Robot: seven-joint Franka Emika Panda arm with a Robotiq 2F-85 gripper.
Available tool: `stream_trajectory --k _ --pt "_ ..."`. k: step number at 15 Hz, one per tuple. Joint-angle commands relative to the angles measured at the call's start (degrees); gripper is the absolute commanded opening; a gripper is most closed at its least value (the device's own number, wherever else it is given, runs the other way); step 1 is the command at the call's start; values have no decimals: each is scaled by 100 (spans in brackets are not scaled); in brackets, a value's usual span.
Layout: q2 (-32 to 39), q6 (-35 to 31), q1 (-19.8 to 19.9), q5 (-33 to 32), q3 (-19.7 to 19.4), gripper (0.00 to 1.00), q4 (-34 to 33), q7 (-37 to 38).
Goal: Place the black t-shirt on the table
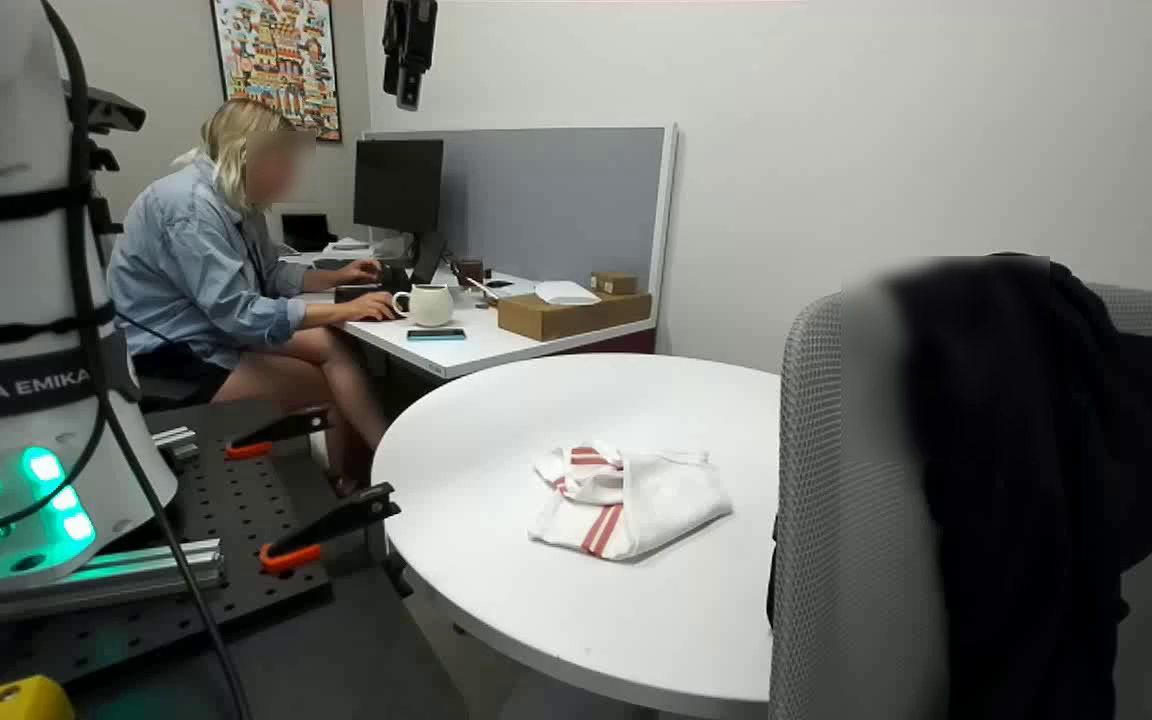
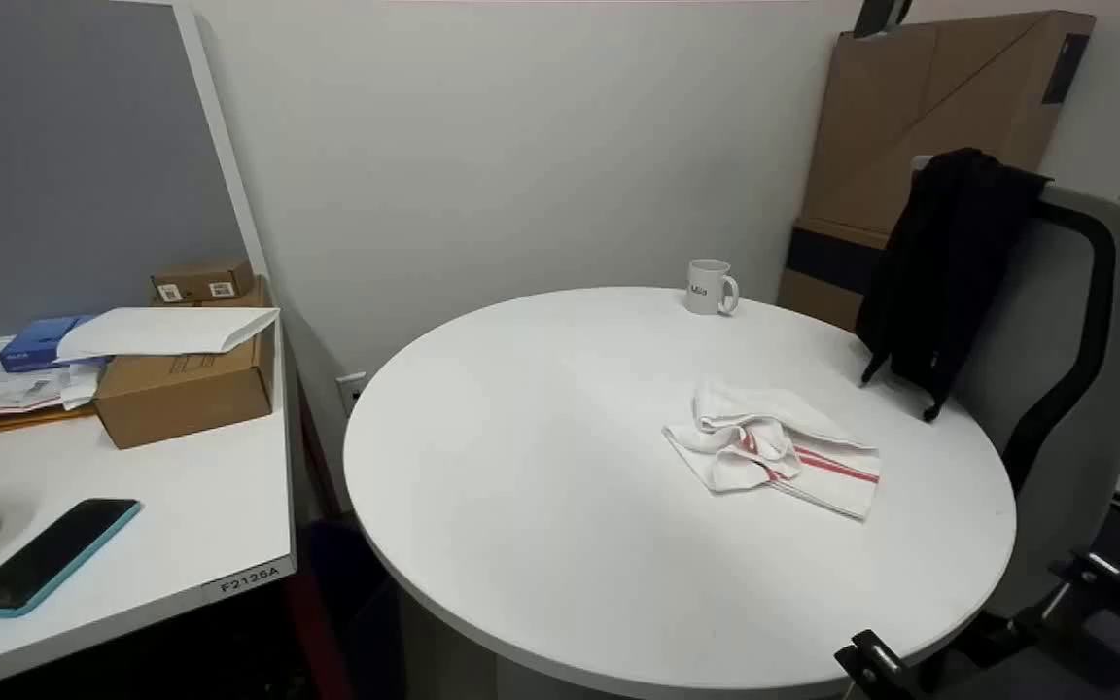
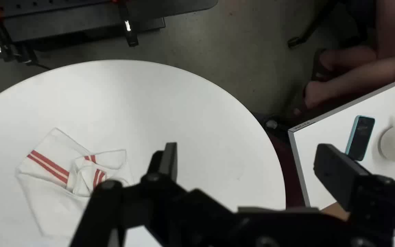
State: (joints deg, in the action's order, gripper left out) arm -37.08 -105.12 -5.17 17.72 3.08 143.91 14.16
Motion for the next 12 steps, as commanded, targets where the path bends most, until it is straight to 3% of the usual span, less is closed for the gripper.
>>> stream_trajectory --k 1,7,12 --pt "0 31 109 50 86 100 -15 -49" --pt "529 -295 479 -796 91 100 -612 -187" --pt "1691 -914 943 -1713 -208 100 -1622 -475"
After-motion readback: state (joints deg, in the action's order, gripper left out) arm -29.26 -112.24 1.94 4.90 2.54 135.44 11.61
